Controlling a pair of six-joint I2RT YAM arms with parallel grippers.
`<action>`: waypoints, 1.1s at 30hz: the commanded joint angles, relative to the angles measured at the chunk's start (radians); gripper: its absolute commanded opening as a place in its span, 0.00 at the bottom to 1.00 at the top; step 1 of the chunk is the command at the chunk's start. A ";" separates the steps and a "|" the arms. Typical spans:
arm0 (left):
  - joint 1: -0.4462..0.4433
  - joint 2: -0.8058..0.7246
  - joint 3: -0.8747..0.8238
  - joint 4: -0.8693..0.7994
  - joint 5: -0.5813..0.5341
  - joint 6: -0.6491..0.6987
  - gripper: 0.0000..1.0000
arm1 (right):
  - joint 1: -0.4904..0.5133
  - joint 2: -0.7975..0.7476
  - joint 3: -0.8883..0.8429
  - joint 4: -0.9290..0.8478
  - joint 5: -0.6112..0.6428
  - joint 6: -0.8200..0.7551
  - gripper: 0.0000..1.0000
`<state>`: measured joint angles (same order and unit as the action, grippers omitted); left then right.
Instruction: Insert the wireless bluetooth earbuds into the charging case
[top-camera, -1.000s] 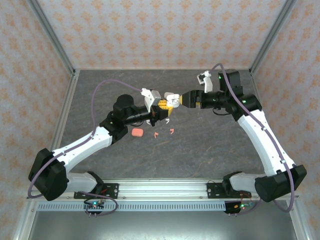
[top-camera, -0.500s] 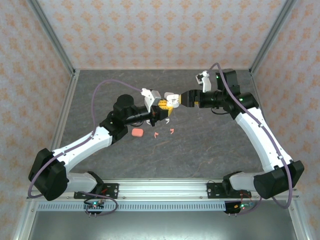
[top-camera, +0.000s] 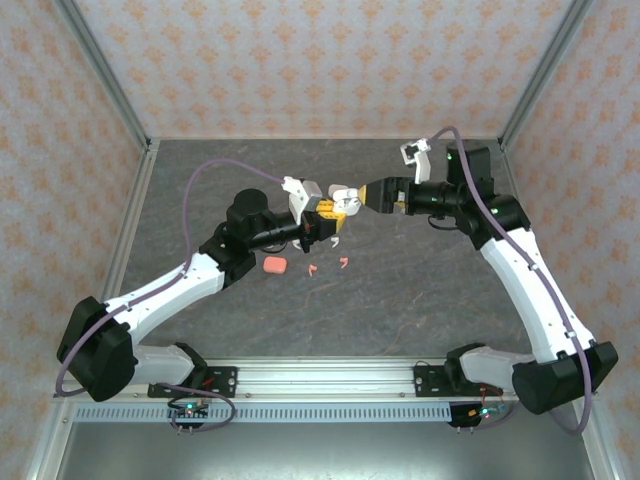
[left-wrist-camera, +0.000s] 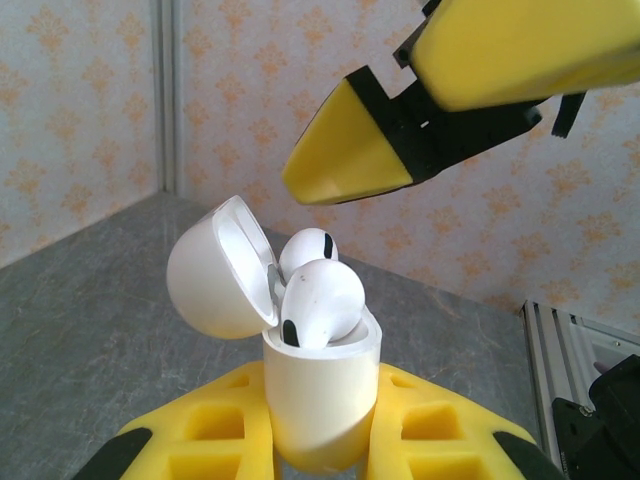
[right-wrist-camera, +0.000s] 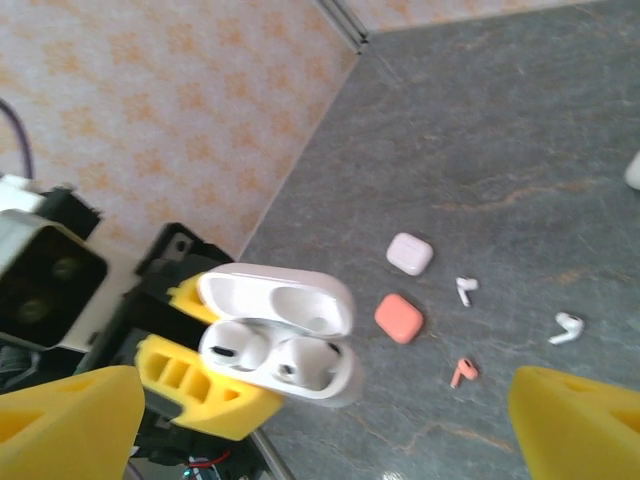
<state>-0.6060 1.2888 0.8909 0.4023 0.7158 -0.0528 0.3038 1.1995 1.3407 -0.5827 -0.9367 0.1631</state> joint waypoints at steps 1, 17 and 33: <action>0.003 -0.027 0.027 0.045 0.025 0.001 0.00 | -0.003 0.017 -0.035 0.125 -0.090 0.063 0.95; 0.005 -0.009 0.040 0.053 0.082 -0.015 0.00 | 0.039 0.094 -0.052 0.379 -0.327 0.209 0.86; 0.005 -0.012 0.036 0.036 0.079 -0.013 0.00 | 0.044 0.043 0.043 0.105 -0.317 -0.021 0.73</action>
<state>-0.6067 1.2892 0.9028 0.4313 0.8059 -0.0559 0.3481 1.2930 1.3468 -0.4576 -1.2339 0.1986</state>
